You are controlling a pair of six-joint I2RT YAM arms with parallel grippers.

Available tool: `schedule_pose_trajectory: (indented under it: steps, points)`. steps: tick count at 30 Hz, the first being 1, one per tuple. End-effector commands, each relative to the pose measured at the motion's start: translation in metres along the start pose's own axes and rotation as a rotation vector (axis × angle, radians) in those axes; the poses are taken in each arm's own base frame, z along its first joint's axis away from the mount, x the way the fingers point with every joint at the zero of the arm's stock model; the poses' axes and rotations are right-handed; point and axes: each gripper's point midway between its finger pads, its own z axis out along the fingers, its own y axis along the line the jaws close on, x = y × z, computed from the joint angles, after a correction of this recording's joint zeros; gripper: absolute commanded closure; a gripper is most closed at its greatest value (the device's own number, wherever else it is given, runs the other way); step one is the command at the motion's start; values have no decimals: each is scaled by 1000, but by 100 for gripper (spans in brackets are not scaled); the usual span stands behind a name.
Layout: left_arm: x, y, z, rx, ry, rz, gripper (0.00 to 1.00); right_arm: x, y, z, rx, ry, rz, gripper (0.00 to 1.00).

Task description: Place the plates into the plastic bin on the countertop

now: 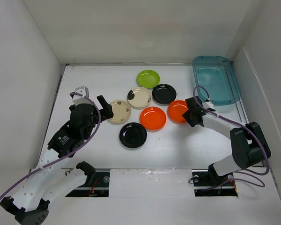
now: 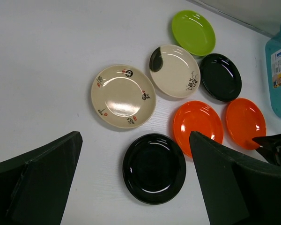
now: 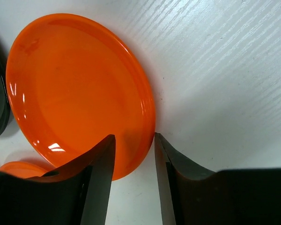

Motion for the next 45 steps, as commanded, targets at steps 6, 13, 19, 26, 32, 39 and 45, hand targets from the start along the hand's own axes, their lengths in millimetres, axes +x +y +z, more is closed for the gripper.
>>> schedule_pose_trajectory:
  steps: [6,13,19,26,32,39,45]
  points:
    - [-8,-3,-4,27,-38,-10,0,-12,16,-2,-2,-10,-19,59]
    - [-9,-4,-6,39,-40,-14,0,-11,24,10,41,33,-91,57]
    - [-10,-3,-6,32,-45,-14,0,-13,25,17,74,45,-119,97]
    - [-14,2,-10,20,-64,-20,0,-10,23,18,64,70,-119,100]
    - [-14,1,-10,21,-64,-29,0,-18,48,-23,-64,5,-74,100]
    - [-7,1,-1,2,-36,-11,0,-86,87,-93,-180,-143,-35,100]
    - [-4,1,3,-8,-22,-2,0,-191,88,-105,-138,-314,80,100]
